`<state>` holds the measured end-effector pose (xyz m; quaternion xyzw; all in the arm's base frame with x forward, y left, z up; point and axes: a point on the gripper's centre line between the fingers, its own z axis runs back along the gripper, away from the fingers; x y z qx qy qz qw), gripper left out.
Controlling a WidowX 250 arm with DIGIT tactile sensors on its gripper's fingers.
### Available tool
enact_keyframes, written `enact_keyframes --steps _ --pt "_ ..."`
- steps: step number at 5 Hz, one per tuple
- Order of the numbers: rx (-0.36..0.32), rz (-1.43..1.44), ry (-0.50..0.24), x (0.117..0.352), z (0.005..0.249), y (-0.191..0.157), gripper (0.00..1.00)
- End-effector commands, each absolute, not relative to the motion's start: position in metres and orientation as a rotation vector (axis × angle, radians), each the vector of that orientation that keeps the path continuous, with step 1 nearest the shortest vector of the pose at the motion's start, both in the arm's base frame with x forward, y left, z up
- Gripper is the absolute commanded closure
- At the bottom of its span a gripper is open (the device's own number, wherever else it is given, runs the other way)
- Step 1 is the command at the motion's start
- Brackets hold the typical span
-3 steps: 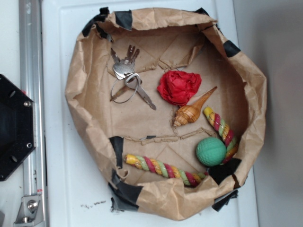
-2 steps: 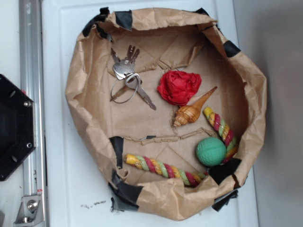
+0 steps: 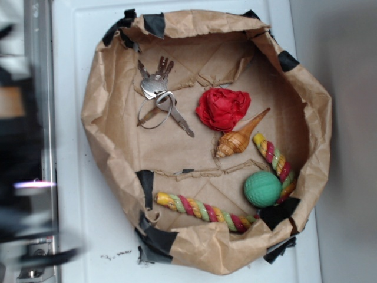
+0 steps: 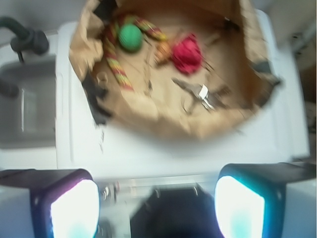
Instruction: Grab the multicolored rope.
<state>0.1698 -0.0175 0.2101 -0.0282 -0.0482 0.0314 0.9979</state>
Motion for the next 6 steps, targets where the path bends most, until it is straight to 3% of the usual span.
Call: enact_keyframes --steps 1,2,3,4,5,6 --pt "-0.016 0.076 -0.105 0.268 0.163 -0.008 0.00" --pt "-0.017 -0.026 -0.038 0.270 0.121 -0.013 0.00" --pt "0.001 -0.070 -0.001 0.268 0.099 -0.018 0.00" --pt "-0.055 -0.136 0.023 0.263 0.065 -0.036 0.00" --pt "-0.130 -0.184 0.006 0.257 0.061 -0.059 0.00" --pt "-0.134 -0.248 0.002 0.251 0.051 -0.088 0.00"
